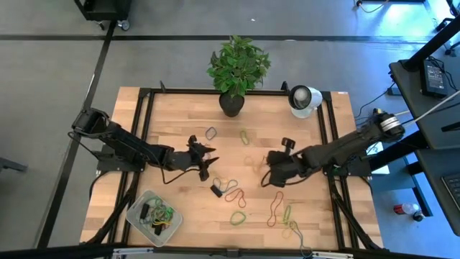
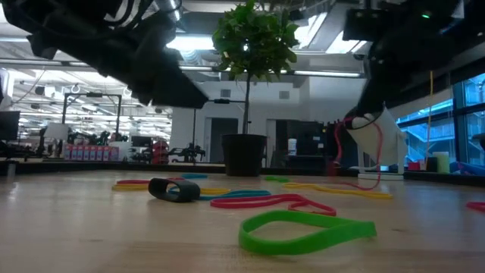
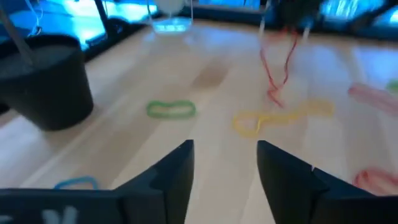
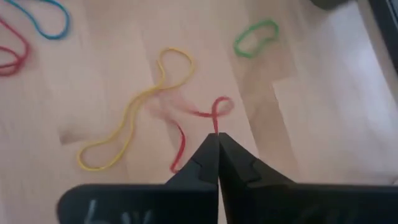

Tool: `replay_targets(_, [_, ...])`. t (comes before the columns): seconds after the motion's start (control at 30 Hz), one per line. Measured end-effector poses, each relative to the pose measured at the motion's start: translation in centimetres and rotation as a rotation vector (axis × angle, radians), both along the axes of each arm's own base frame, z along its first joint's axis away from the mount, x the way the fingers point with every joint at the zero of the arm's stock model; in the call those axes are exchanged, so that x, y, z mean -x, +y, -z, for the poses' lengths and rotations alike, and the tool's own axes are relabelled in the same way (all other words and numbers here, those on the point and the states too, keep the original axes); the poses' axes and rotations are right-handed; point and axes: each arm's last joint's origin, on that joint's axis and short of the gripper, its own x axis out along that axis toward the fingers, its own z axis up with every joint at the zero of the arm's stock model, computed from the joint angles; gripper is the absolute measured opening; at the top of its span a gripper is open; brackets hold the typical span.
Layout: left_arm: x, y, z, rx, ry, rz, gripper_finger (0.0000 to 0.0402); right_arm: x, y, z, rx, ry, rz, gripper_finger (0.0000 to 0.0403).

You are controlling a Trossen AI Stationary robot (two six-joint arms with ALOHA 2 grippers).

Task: Pick and place rubber bands into bin
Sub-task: Put the red rubber band into the gray bin

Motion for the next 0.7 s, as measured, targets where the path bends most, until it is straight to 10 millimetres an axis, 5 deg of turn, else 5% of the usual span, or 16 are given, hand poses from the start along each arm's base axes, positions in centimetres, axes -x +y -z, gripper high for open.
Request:
replay_targets(0.23, [-0.2,-1.8,-1.9,-0.144,-0.129,0.122,0.0187,1.0,0.0,0.1,-0.051,-0.284,-0.069,0.0001])
replay_targets(0.53, [-1.1,-4.3,-4.4,-0.181,-0.232,0.186,0.0189,-3.3,1.9,-3.9,0.032,-0.754,-0.417,0.0001])
replay_targets(0.7, [-2.2,-5.3,-5.1,-0.222,-0.235,0.178,0.019,-5.9,3.1,-4.9,0.056,-0.774,-0.525,0.0001])
